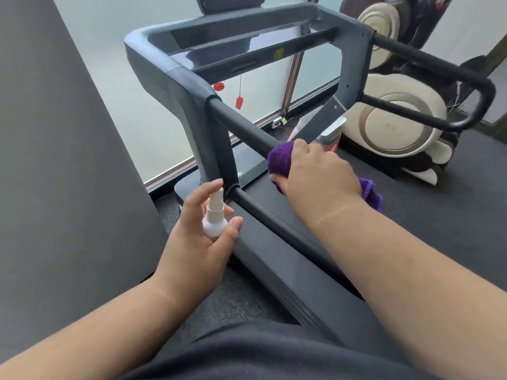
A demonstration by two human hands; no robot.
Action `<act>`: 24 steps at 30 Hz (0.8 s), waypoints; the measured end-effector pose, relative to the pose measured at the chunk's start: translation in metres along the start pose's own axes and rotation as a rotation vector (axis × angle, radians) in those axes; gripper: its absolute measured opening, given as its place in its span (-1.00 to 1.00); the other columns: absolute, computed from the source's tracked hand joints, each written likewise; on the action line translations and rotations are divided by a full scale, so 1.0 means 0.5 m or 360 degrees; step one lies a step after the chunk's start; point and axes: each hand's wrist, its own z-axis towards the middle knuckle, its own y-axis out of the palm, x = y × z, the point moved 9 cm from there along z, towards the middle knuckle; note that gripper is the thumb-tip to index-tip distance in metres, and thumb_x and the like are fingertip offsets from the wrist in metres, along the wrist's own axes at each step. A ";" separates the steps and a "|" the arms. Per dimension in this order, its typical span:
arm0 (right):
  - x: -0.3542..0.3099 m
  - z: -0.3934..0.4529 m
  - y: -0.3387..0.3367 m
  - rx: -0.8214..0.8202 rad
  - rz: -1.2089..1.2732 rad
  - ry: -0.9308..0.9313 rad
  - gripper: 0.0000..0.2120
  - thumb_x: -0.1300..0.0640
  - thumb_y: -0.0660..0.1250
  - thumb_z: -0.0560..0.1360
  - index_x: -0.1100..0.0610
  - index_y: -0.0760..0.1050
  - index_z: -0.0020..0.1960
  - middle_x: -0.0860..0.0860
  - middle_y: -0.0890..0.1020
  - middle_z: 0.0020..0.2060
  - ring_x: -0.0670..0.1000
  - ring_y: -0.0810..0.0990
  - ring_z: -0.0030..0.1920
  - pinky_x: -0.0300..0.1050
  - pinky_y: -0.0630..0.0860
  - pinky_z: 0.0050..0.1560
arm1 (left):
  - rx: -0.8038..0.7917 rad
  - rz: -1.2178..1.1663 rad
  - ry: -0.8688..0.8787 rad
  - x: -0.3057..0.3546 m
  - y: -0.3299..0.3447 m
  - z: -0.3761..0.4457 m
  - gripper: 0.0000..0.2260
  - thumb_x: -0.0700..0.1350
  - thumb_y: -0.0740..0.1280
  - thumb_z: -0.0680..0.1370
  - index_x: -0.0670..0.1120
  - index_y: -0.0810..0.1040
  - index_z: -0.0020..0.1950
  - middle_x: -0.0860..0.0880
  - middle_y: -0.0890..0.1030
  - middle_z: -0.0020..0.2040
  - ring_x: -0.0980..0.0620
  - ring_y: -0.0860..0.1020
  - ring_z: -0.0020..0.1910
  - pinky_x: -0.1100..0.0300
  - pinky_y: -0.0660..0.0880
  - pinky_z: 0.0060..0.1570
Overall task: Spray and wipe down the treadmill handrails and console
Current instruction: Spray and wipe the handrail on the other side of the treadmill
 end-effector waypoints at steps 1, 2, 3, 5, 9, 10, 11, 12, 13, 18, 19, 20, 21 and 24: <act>-0.017 0.017 0.003 0.0003 -0.0018 -0.0005 -0.42 -0.36 0.24 0.49 0.13 0.34 0.18 0.10 0.55 0.00 0.18 0.61 -0.04 -0.02 0.30 -0.23 | 0.0013 0.0008 0.0010 -0.008 -0.016 0.014 -0.50 0.08 0.37 0.52 0.41 0.26 0.36 0.21 0.57 0.00 0.17 0.59 0.02 0.53 0.39 -0.02; -0.034 0.034 0.007 -0.0003 -0.0028 -0.0010 -0.41 -0.36 0.24 0.49 0.13 0.34 0.21 0.11 0.55 0.01 0.18 0.60 -0.03 -0.01 0.31 -0.22 | 0.0027 0.0008 0.0014 -0.016 -0.030 0.025 -0.50 0.07 0.37 0.52 0.41 0.25 0.36 0.21 0.57 0.00 0.18 0.59 0.04 0.53 0.39 -0.02; -0.052 0.052 0.010 -0.0011 -0.0028 -0.0013 -0.40 -0.36 0.24 0.50 0.14 0.34 0.22 0.12 0.55 0.03 0.19 0.60 -0.02 -0.01 0.33 -0.21 | 0.0041 0.0001 0.0015 -0.024 -0.044 0.035 -0.50 0.07 0.37 0.52 0.40 0.26 0.36 0.20 0.57 0.00 0.18 0.58 0.04 0.53 0.39 -0.01; -0.086 0.088 0.014 -0.0017 -0.0016 -0.0010 -0.41 -0.34 0.24 0.50 0.14 0.33 0.23 0.12 0.55 0.04 0.19 0.60 0.00 0.00 0.35 -0.19 | 0.0052 -0.0028 0.0020 -0.036 -0.070 0.051 -0.51 0.09 0.37 0.51 0.40 0.26 0.37 0.19 0.57 0.01 0.16 0.59 0.03 0.53 0.40 -0.02; -0.149 0.152 0.023 -0.0029 -0.0022 0.0010 -0.40 -0.32 0.25 0.51 0.16 0.34 0.26 0.13 0.55 0.08 0.19 0.60 0.04 0.03 0.45 -0.12 | 0.0038 -0.0026 0.0042 -0.061 -0.108 0.075 -0.50 0.10 0.36 0.51 0.38 0.27 0.38 0.17 0.57 -0.01 0.11 0.60 0.00 0.46 0.44 -0.03; -0.165 0.167 0.025 -0.0024 -0.0020 0.0008 -0.39 -0.32 0.25 0.52 0.16 0.34 0.28 0.13 0.55 0.09 0.19 0.59 0.05 0.04 0.47 -0.08 | 0.0038 -0.0030 0.0040 -0.068 -0.116 0.080 -0.50 0.10 0.36 0.50 0.38 0.27 0.38 0.16 0.57 -0.01 0.10 0.60 0.01 0.44 0.45 -0.03; -0.180 0.180 0.028 -0.0021 -0.0025 -0.0002 -0.40 -0.31 0.25 0.52 0.16 0.33 0.30 0.13 0.55 0.11 0.18 0.58 0.06 0.05 0.48 -0.06 | 0.0038 -0.0039 0.0038 -0.074 -0.124 0.084 -0.50 0.10 0.36 0.50 0.37 0.27 0.38 0.16 0.58 -0.01 0.09 0.61 0.01 0.40 0.47 -0.04; -0.195 0.193 0.031 -0.0019 -0.0038 -0.0015 -0.39 -0.29 0.24 0.53 0.17 0.31 0.32 0.14 0.55 0.13 0.18 0.58 0.08 0.05 0.48 -0.04 | 0.0037 -0.0044 0.0038 -0.080 -0.131 0.087 -0.49 0.10 0.36 0.50 0.36 0.28 0.39 0.16 0.57 -0.01 0.07 0.61 -0.01 0.34 0.50 -0.05; -0.210 0.206 0.034 -0.0016 -0.0056 -0.0028 -0.38 -0.28 0.23 0.54 0.18 0.29 0.36 0.14 0.54 0.16 0.18 0.57 0.09 0.06 0.48 -0.03 | 0.0034 -0.0042 0.0042 -0.085 -0.138 0.090 -0.49 0.11 0.37 0.50 0.35 0.28 0.40 0.16 0.57 -0.01 0.06 0.62 -0.04 0.27 0.52 -0.08; -0.255 0.235 0.046 -0.0017 -0.0127 -0.0115 -0.31 -0.20 0.16 0.61 0.24 0.12 0.54 0.21 0.44 0.35 0.22 0.54 0.17 0.09 0.46 0.11 | 0.0017 -0.0034 0.0043 -0.102 -0.157 0.103 -0.49 0.11 0.37 0.49 0.34 0.29 0.40 0.12 0.58 0.00 -0.04 0.62 -0.18 0.14 0.57 -0.13; -0.259 0.234 0.047 0.0000 -0.0141 -0.0137 -0.34 -0.17 0.14 0.63 0.23 0.11 0.55 0.22 0.40 0.40 0.23 0.52 0.20 0.10 0.45 0.14 | 0.0017 -0.0041 0.0041 -0.104 -0.158 0.104 -0.49 0.11 0.37 0.49 0.34 0.29 0.39 0.11 0.58 -0.01 -0.03 0.62 -0.18 0.20 0.56 -0.12; -0.263 0.231 0.048 0.0022 -0.0158 -0.0165 -0.38 -0.13 0.11 0.65 0.22 0.10 0.56 0.22 0.37 0.44 0.23 0.50 0.24 0.10 0.44 0.17 | 0.0013 -0.0043 0.0040 -0.104 -0.158 0.104 -0.49 0.11 0.37 0.49 0.34 0.29 0.39 0.11 0.59 -0.01 -0.01 0.62 -0.17 0.28 0.54 -0.12; -0.266 0.227 0.047 0.0051 -0.0167 -0.0193 -0.41 -0.10 0.08 0.67 0.20 0.09 0.57 0.22 0.34 0.48 0.24 0.48 0.28 0.11 0.43 0.20 | 0.0006 -0.0038 0.0038 -0.104 -0.156 0.103 -0.49 0.11 0.37 0.49 0.35 0.29 0.39 0.11 0.58 -0.01 0.01 0.61 -0.16 0.37 0.50 -0.13; -0.269 0.215 0.045 0.0100 -0.0113 -0.0268 -0.47 -0.04 0.05 0.69 0.17 0.09 0.58 0.19 0.29 0.51 0.27 0.39 0.41 0.13 0.33 0.36 | -0.0027 -0.0028 0.0027 -0.103 -0.148 0.097 -0.47 0.04 0.41 0.50 0.37 0.29 0.37 0.12 0.58 0.00 0.06 0.61 -0.14 0.48 0.44 -0.15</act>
